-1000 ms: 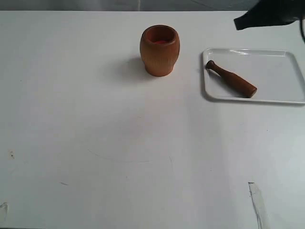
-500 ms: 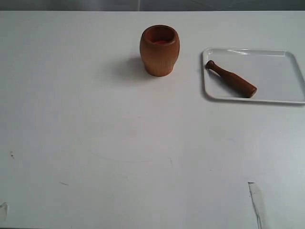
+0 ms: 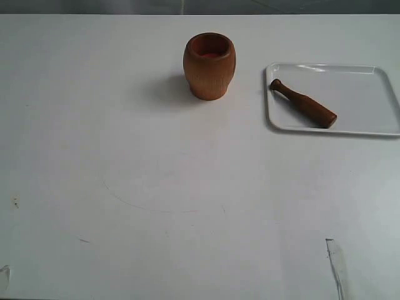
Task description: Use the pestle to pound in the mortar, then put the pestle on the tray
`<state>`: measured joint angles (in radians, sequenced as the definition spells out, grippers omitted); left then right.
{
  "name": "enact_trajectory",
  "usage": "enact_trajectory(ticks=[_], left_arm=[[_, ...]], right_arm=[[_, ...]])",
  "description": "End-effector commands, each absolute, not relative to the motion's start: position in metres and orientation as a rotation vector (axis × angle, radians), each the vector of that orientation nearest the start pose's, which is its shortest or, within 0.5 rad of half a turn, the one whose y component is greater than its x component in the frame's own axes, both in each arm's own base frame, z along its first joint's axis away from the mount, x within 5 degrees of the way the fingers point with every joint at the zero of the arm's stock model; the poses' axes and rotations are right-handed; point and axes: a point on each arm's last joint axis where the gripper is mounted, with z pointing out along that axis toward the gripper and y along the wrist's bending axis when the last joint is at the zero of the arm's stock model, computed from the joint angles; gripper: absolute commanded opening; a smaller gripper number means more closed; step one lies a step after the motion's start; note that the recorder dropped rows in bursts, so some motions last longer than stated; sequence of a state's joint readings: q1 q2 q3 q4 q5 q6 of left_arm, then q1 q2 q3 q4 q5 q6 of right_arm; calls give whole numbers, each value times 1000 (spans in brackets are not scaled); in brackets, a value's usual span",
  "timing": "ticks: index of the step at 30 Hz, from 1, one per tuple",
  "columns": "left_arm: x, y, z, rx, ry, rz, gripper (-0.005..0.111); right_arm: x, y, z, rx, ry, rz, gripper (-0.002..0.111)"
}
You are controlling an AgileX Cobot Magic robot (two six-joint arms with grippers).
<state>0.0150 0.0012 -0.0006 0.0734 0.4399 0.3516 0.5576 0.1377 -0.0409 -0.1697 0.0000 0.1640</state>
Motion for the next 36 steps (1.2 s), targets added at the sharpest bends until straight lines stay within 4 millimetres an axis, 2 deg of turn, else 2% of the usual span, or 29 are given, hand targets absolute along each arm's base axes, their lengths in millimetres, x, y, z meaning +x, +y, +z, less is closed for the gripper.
enact_trajectory(ticks=[1,10,19,36], left_arm=[[51,3,174,361,1897,302,0],[51,3,174,361,1897,302,0],[51,3,174,361,1897,302,0],[51,3,174,361,1897,302,0]], right_arm=[[57,36,218,-442,1530,442,0],[56,35,218,-436,1520,441,0],[49,23,226,-309,1414,358,0],[49,23,226,-308,1414,354,0]])
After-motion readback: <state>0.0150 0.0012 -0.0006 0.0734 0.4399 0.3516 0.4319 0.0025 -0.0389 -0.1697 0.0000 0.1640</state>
